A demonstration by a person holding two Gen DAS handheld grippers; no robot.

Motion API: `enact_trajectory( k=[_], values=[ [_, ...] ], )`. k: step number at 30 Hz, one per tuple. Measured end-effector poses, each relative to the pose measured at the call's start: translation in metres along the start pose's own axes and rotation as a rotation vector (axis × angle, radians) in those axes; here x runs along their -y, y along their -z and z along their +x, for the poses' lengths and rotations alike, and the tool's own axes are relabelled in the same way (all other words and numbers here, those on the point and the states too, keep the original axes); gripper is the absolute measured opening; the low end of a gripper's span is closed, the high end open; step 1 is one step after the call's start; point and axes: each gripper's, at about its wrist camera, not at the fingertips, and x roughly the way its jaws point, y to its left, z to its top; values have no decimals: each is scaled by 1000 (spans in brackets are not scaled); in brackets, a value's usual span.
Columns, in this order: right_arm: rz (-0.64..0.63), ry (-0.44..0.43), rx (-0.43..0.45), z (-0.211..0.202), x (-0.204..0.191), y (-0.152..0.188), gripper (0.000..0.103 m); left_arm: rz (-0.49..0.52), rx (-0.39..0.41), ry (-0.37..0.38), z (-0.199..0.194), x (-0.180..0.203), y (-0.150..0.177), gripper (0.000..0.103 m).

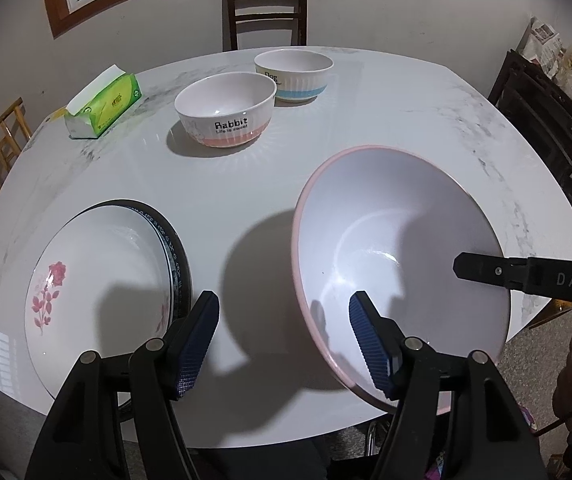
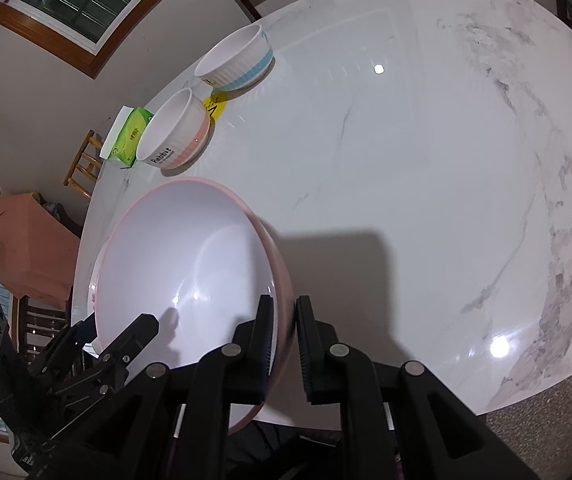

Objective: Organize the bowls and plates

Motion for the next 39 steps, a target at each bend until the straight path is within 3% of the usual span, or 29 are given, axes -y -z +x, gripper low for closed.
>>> enact_trajectory(
  k=[21,39],
  values=[
    [53,-38,-34,14,2,3,14,-35,35,9,5,-15,-7,64],
    [-10,-21,18,14,-15,-29,15,-97,100,-4,9,-37,-31,66]
  ],
)
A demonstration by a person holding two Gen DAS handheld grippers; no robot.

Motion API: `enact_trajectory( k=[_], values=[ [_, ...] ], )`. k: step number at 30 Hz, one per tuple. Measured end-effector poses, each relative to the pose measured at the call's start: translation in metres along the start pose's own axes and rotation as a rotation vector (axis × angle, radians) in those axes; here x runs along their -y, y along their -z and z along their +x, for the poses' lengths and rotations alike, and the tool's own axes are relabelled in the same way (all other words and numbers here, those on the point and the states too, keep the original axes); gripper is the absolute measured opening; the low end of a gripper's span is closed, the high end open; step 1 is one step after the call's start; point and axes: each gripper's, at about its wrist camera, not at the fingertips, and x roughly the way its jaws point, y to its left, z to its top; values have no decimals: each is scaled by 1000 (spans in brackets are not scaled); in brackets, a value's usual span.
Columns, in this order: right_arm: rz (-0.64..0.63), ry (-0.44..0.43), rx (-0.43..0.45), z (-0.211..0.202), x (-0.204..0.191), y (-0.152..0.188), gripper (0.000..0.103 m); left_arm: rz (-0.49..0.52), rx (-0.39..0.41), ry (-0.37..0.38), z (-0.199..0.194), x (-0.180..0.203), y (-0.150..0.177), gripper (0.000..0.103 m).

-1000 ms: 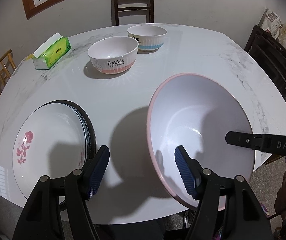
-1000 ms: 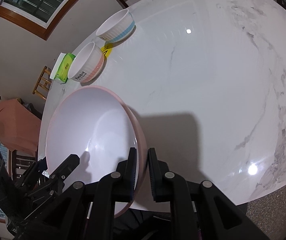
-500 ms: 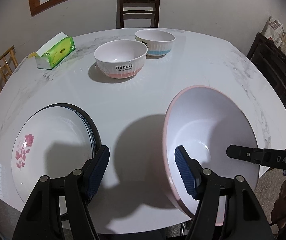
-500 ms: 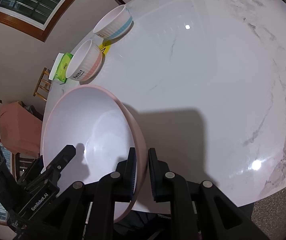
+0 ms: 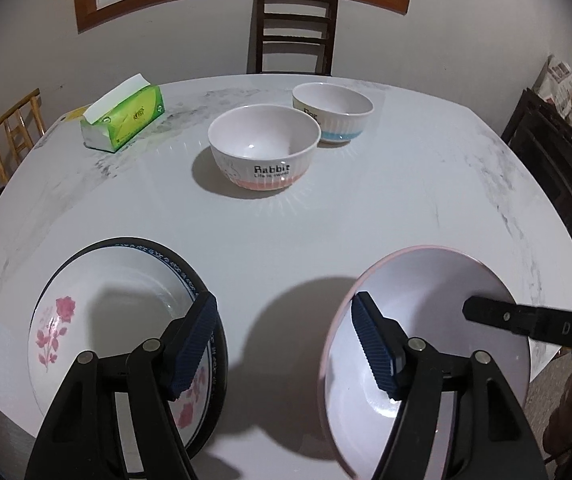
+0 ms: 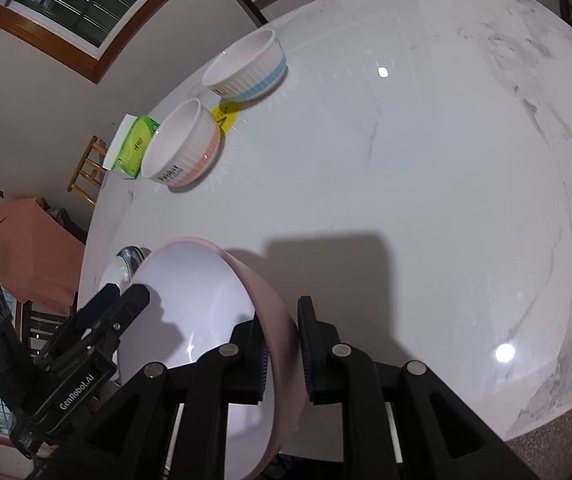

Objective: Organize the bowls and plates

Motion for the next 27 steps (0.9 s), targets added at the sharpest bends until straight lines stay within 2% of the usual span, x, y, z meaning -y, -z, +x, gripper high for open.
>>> enact_trajectory(
  k=[7,17,22,27],
  values=[
    [-40,4,90,-23,7,-4,15,-25,93,9,-18,-12,-2,75],
    [-58,-14,135,-49,15,-3,16,-31,96,9,-26,-19,-5,76],
    [-154,118,178,-71,19,20,15,-3,117,-6,-37,-15,0,77],
    [-173,140,129,-74,31,42,15,3,116,7,-42,-10,5,77]
  ],
)
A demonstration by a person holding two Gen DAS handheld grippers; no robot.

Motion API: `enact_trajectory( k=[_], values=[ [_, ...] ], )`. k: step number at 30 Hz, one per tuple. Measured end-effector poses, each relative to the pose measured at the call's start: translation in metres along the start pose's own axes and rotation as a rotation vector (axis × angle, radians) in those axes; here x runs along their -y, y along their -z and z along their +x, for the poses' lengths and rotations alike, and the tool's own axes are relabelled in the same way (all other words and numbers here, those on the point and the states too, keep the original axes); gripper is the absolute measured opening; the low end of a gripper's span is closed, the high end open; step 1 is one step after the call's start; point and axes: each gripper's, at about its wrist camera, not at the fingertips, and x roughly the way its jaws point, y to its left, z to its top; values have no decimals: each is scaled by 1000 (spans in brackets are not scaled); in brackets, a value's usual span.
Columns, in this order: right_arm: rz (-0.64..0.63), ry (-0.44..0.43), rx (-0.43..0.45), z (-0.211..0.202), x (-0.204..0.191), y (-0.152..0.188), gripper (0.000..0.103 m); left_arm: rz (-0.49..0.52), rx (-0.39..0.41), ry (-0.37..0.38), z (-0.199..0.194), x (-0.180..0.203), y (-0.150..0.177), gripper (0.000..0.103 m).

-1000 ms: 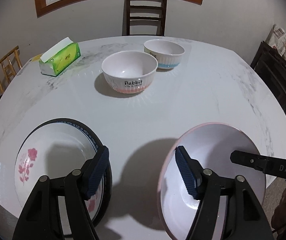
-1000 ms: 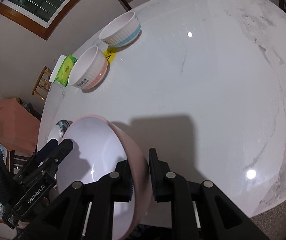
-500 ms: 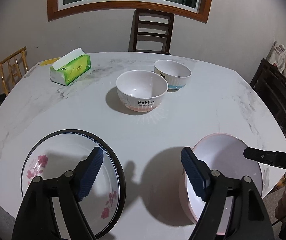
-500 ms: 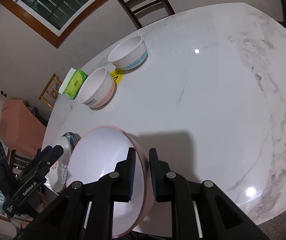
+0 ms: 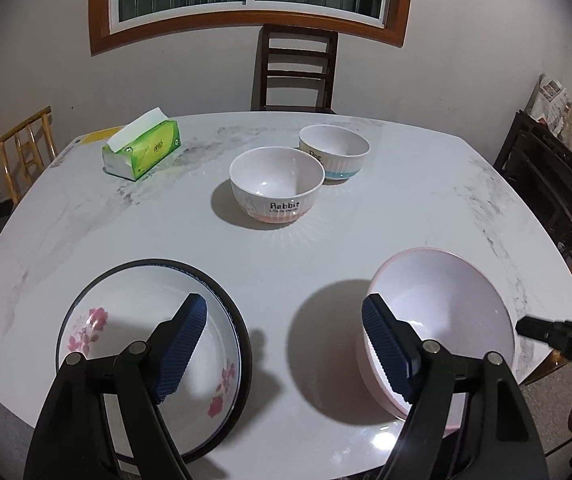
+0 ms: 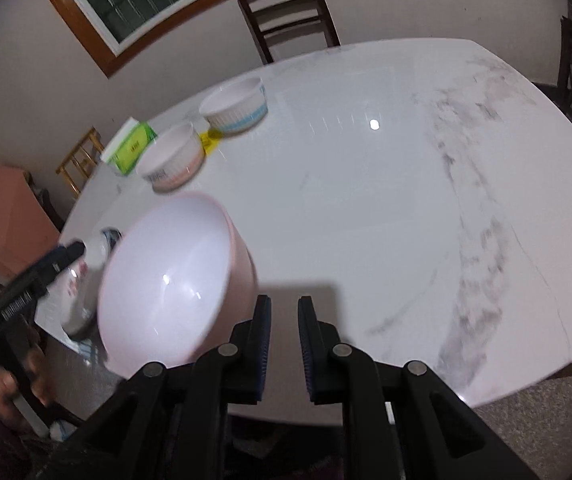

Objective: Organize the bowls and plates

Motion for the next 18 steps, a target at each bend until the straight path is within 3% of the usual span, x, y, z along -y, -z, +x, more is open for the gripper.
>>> enact_trajectory(
  k=[6,13,18],
  values=[
    [-4,-64,-81,15,-5,16,15,18,-6,-11,-1,4,1,77],
    [-22,-107,-109,29,-20,20,14,6,0,-12,-3,1,-3,81],
    [-9,-78,-103,19,-4,13,14,-29,-20,0,-2,-12,-9,82]
  ],
)
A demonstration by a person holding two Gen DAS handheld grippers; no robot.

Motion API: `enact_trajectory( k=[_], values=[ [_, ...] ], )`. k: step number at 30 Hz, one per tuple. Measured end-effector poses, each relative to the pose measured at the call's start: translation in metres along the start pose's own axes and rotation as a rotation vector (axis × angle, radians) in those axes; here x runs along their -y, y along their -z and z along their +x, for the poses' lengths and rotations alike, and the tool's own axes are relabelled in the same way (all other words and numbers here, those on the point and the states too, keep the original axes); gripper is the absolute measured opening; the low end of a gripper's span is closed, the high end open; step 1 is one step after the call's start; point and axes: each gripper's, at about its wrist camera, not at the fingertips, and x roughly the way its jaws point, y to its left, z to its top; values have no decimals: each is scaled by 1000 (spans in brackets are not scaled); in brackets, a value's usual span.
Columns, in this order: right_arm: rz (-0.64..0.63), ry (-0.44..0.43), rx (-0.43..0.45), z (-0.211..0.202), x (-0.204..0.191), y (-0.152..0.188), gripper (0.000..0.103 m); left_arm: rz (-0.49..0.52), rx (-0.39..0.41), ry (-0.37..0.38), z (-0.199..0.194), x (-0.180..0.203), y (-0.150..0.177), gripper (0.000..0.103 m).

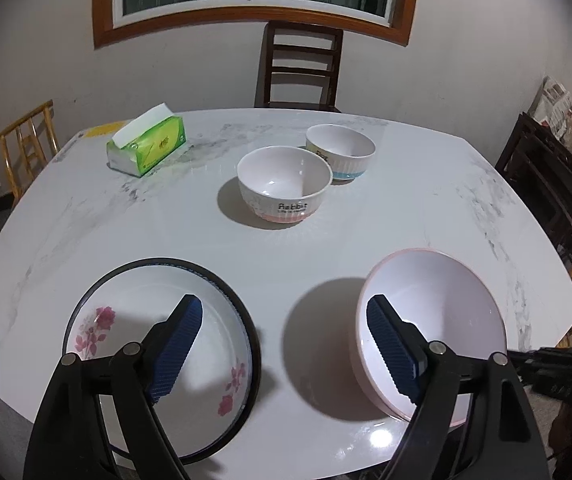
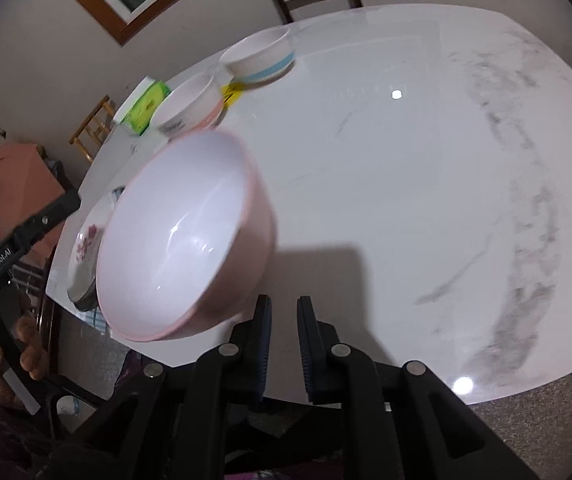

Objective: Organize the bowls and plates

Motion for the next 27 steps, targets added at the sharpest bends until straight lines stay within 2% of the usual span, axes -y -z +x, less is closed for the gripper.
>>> enact_trajectory(
  k=[5,8,12,20,27],
  values=[
    [-16,11,115,-48,6,-30,15,-54,-10,31,-3,-17,-16,85],
    [-26,-51,138,-64,-5,-55,15,-95,-19,53,-3,-24,-30,86],
    [-36,-129,96,-56,-27,-84,15,-132,-22,70,-2,-32,-44,90],
    [-19,-204,-29,-9,-66,-133,15,-177,-91,80,25,-44,-67,90],
    [4,-183,-65,24,-90,-171,15,-173,-144,68,56,-52,-89,90]
  ],
)
